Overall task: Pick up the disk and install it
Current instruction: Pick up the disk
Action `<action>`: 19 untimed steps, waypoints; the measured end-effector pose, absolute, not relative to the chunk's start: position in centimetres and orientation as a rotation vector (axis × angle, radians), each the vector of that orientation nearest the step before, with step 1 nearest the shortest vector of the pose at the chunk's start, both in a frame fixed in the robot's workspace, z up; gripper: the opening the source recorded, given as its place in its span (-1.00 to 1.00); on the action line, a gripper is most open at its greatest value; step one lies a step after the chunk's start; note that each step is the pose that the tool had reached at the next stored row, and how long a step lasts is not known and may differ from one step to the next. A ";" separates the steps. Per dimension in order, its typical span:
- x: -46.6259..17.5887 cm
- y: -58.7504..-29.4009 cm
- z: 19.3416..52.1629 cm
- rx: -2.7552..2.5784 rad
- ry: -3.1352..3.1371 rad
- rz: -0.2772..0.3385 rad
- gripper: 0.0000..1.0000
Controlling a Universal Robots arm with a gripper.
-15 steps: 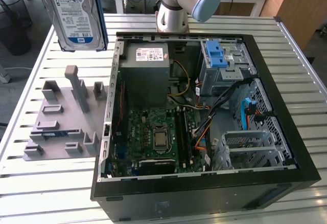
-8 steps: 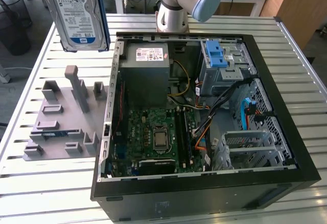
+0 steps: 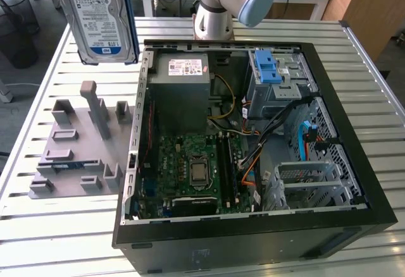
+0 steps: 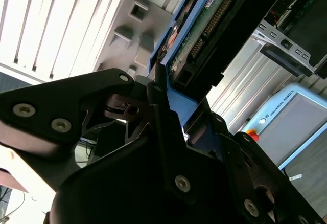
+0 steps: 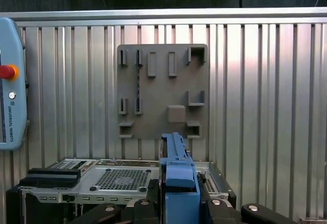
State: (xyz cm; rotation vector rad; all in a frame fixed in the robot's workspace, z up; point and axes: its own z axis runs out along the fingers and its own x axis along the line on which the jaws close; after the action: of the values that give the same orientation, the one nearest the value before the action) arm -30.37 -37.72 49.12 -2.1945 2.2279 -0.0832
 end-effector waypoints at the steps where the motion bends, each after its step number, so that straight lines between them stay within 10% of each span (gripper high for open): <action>1: -30.3 -37.7 49.1 -2.195 2.228 -0.083 -0.27; 19: -29.7 -39.4 49.1 -2.196 2.229 -0.086 -0.27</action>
State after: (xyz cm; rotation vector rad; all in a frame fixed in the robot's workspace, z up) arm -29.73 -39.37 49.10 -2.1958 2.2292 -0.0861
